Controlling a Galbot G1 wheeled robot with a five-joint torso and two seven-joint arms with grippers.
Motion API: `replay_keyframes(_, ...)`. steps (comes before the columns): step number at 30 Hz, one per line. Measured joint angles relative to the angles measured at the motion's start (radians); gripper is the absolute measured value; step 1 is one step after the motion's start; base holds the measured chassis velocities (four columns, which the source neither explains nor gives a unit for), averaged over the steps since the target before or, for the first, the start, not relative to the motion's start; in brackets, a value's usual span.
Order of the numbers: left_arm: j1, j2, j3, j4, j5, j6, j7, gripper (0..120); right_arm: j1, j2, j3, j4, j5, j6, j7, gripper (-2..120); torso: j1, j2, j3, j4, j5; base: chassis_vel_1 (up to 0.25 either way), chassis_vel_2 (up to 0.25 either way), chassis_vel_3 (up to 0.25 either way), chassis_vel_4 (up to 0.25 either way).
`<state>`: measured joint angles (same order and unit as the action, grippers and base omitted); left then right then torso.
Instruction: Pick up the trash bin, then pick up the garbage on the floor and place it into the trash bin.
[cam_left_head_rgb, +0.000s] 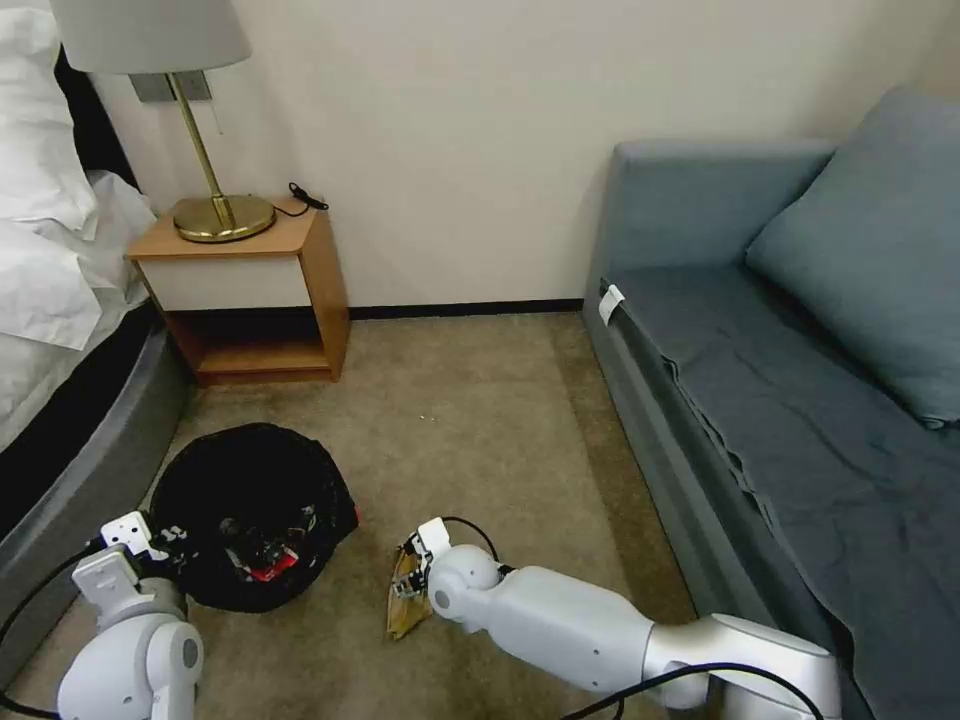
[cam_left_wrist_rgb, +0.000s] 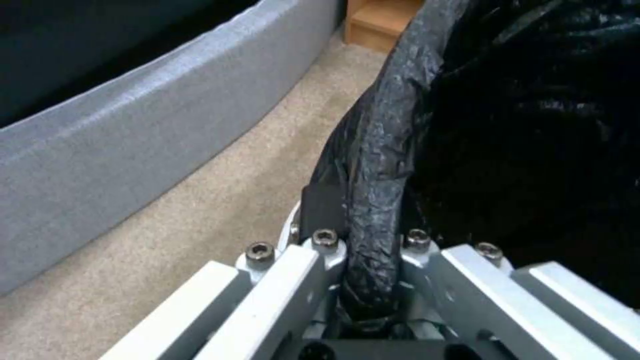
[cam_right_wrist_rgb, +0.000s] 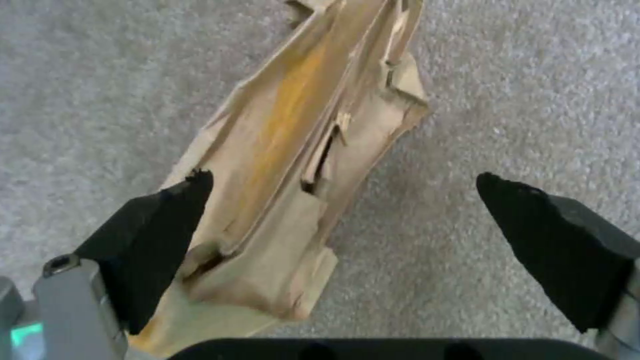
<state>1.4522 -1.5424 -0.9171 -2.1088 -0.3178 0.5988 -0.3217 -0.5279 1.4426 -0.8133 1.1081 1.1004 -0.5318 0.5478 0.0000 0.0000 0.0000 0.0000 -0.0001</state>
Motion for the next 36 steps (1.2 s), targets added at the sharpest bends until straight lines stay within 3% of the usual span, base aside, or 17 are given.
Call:
replay_keyframes(5,0.004,-0.002,-0.001,-0.007,0.003,-0.002,0.0,2,-0.014,0.01,0.01,-0.039,-0.043,0.023,-0.026,92,0.0,0.0,0.0,0.0,0.0,0.0,0.0,0.0,0.0)
replay_keyframes(8,0.003,-0.004,-0.002,-0.006,0.005,-0.003,0.0,2,-0.018,-0.001,0.01,-0.027,-0.05,0.03,-0.033,77,0.0,0.0,0.0,0.0,0.0001,0.0,0.0,0.0,0.0)
replay_keyframes(10,0.002,-0.006,-0.002,-0.005,0.007,-0.003,0.0,2,-0.019,-0.004,0.01,-0.023,-0.052,0.033,-0.034,74,0.0,0.0,0.0,0.0,0.0001,0.0,0.0,0.0,0.0)
replay_keyframes(12,0.001,-0.008,-0.002,-0.003,0.01,-0.003,0.0,2,-0.021,-0.01,0.01,-0.015,-0.057,0.039,-0.038,61,0.0,0.0,0.0,0.0,0.0001,0.0,0.0,0.0,0.0)
replay_keyframes(17,-0.002,-0.008,-0.001,-0.003,0.012,-0.003,0.0,2,-0.021,-0.021,0.01,0.004,-0.059,0.044,-0.041,48,0.0,0.0,0.0,0.0,0.0001,0.0,0.0,0.0,0.0)
replay_keyframes(30,-0.01,-0.009,0.001,0.002,0.013,-0.002,-0.001,2,-0.018,-0.063,0.009,0.094,-0.051,0.056,-0.043,0,0.0,0.0,0.0,0.0,0.0001,0.0,0.0,0.0,0.0)
replay_keyframes(36,-0.013,-0.009,0.003,0.007,0.013,-0.002,-0.001,2,-0.024,-0.066,0.009,0.105,-0.051,0.058,-0.043,0,0.0,0.0,0.0,0.0,0.0001,0.0,0.0,0.0,0.0)
